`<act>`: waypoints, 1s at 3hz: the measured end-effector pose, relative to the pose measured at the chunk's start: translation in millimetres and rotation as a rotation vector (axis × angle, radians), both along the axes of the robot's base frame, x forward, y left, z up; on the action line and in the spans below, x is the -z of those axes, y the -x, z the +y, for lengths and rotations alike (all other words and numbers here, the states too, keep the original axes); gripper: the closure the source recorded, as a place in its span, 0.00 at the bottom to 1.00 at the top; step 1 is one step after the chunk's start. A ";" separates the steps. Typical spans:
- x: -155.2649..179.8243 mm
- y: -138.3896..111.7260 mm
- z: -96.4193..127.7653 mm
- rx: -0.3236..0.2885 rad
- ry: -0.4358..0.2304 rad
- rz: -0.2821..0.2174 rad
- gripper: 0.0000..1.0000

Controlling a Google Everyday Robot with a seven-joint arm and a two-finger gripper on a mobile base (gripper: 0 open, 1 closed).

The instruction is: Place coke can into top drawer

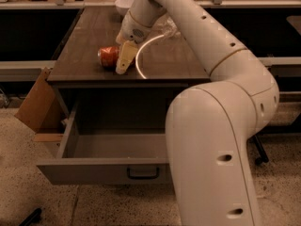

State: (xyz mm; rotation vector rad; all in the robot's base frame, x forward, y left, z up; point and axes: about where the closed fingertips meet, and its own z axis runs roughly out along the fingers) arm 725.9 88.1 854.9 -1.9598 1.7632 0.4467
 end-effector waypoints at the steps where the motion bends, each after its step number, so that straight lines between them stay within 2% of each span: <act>1: 6.6 0.4 9.5 -0.013 0.006 0.018 0.50; 2: 5.7 3.6 11.8 -0.013 0.003 0.020 0.73; 3: -15.2 16.8 -4.2 0.038 -0.027 -0.014 0.96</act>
Offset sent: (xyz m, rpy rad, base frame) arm -0.0122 0.0083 0.0013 -0.0045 0.0202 0.0118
